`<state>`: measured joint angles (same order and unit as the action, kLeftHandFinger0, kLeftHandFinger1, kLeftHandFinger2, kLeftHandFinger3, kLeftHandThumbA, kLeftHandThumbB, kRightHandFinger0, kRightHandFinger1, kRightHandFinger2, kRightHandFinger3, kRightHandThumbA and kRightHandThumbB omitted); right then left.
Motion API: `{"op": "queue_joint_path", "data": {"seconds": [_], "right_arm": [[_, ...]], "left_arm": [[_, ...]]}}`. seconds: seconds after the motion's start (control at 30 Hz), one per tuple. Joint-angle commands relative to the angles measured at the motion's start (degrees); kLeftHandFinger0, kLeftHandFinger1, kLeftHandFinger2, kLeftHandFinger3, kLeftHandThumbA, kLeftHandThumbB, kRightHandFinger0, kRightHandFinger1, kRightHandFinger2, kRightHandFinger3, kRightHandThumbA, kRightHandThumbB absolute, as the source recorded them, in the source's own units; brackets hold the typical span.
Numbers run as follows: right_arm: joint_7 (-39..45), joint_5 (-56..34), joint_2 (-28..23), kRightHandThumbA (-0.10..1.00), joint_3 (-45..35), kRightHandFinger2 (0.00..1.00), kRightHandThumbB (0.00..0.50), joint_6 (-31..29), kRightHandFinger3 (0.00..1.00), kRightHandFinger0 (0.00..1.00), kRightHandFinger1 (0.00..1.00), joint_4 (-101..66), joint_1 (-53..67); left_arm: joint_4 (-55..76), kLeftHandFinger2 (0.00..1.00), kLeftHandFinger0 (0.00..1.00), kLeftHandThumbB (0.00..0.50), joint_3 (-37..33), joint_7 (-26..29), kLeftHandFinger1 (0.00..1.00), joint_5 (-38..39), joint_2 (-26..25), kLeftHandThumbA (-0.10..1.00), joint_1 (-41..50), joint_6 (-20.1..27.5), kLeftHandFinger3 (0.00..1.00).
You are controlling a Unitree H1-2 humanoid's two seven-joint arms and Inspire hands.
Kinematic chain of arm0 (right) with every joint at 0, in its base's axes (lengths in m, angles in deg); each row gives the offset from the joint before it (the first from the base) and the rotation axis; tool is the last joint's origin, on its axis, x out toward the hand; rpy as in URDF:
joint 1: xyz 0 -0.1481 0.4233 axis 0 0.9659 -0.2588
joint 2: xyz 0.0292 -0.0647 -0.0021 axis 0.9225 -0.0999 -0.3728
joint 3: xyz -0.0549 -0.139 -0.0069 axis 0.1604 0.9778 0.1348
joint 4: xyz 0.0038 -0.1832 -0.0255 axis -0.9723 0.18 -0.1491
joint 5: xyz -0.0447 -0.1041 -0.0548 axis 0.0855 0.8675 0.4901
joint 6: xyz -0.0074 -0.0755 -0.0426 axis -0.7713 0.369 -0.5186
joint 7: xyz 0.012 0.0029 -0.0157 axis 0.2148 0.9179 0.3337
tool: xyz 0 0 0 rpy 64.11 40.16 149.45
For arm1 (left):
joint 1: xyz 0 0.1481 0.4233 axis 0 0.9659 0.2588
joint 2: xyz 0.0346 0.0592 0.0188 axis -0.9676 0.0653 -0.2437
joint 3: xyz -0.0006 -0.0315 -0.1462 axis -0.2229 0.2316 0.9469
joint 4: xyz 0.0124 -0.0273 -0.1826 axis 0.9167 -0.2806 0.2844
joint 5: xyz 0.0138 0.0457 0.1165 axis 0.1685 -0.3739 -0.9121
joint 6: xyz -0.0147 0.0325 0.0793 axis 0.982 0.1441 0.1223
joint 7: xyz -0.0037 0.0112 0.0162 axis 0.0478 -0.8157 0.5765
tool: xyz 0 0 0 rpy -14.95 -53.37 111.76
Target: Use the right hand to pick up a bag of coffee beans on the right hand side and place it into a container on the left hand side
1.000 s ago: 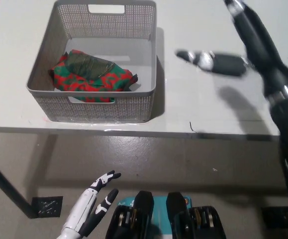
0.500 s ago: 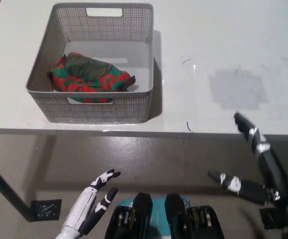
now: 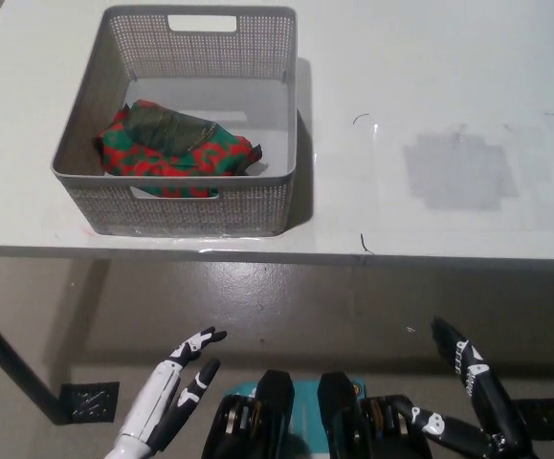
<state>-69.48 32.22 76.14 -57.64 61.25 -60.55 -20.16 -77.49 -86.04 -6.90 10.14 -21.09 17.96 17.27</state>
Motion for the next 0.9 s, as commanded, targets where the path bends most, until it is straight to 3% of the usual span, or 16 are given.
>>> {"op": "queue_joint_path", "data": {"seconds": [0.0, 0.73, 0.87], "right_arm": [[-1.7, -1.5, 0.3, 1.0, 0.1, 1.0, 0.271, -8.1, 1.0, 1.0, 1.0, 1.9, -2.7], [-2.3, 1.0, -0.4, 0.98, 1.2, 1.0, 0.285, -7.5, 1.0, 1.0, 1.0, 3.6, -3.9], [-1.9, 0.6, -0.6, 0.95, 1.5, 1.0, 0.266, -7.8, 1.0, 1.0, 1.0, 3.5, -3.9]], "left_arm": [[0.0, 1.0, 1.0, 0.287, 0.9, 0.9, 1.0, 1.0, 0.3, 1.0, -1.0, 1.3, 1.0], [0.1, 1.0, 1.0, 0.263, 1.4, 0.6, 1.0, 1.1, 0.5, 1.0, -1.0, 0.7, 1.0], [-0.2, 1.0, 1.0, 0.27, 1.6, 0.6, 1.0, 1.3, 0.5, 1.0, -0.9, 0.7, 1.0]]}}
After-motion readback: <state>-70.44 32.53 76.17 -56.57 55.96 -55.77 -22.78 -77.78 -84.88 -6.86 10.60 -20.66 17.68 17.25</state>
